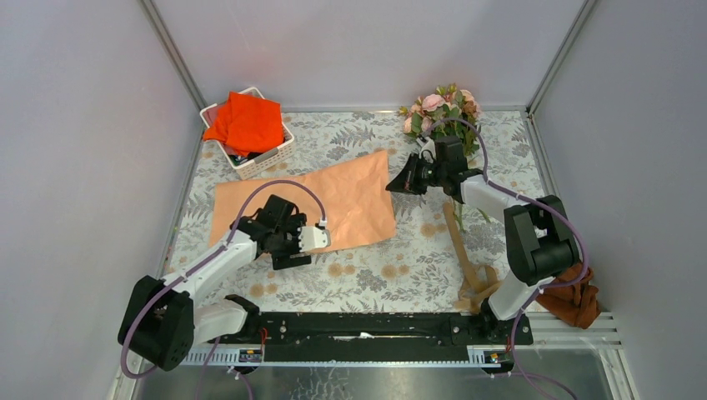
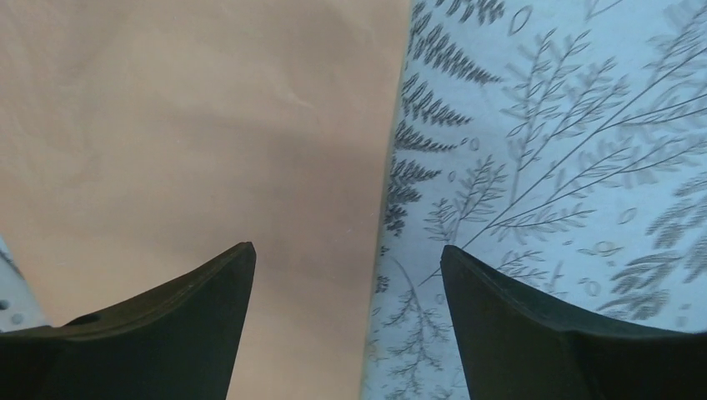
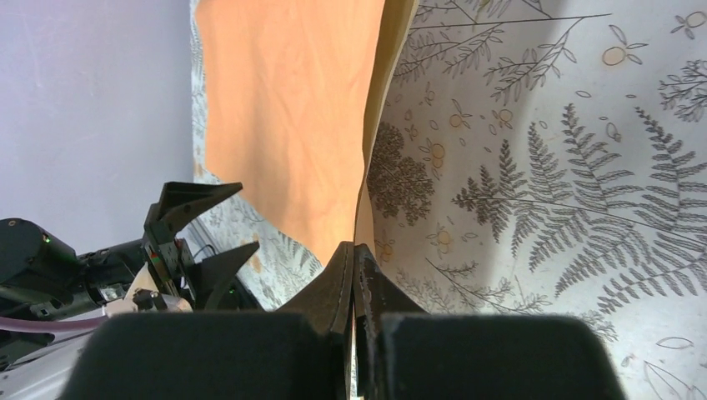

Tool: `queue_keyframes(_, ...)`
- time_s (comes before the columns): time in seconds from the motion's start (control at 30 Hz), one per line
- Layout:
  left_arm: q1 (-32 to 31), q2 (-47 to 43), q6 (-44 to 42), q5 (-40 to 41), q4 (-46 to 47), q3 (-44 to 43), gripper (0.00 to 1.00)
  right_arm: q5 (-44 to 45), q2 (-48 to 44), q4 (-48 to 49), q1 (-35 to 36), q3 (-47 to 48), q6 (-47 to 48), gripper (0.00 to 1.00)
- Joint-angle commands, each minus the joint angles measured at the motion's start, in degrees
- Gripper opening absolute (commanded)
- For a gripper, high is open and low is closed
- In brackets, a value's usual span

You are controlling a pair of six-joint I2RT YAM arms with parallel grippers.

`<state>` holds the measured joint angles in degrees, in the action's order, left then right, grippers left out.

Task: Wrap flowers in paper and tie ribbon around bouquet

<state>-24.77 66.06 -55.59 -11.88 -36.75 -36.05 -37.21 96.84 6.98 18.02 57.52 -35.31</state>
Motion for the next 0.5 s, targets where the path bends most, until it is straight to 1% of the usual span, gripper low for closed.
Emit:
queue_keyframes(0.0,-0.45,-0.34,-6.28,6.90,7.80,3.11,0.86,1.99,-0.01,-3.45,-0.35,3.52,4.72,0.00)
queue_keyframes(0.07,-0.43,-0.11,-6.27,7.07,10.60,5.12,0.82,2.21,0.39,-3.99,-0.38,3.64,5.27,0.00)
queue_keyframes(0.17,-0.47,0.56,-5.42,7.70,14.68,6.56,0.71,2.19,0.92,-4.17,-0.40,3.66,5.48,0.00)
queue_keyframes(0.27,-0.42,1.08,-4.11,7.01,15.63,6.53,0.69,1.97,1.15,-4.49,-0.53,3.86,5.90,0.00)
queue_keyframes(0.33,-0.45,1.02,-3.89,6.68,16.24,6.83,0.64,2.13,1.16,-4.84,-0.65,4.07,6.21,0.00)
queue_keyframes(0.47,-0.45,1.10,-3.28,7.51,19.09,7.38,0.58,2.18,1.16,-5.20,-0.70,4.27,6.53,0.00)
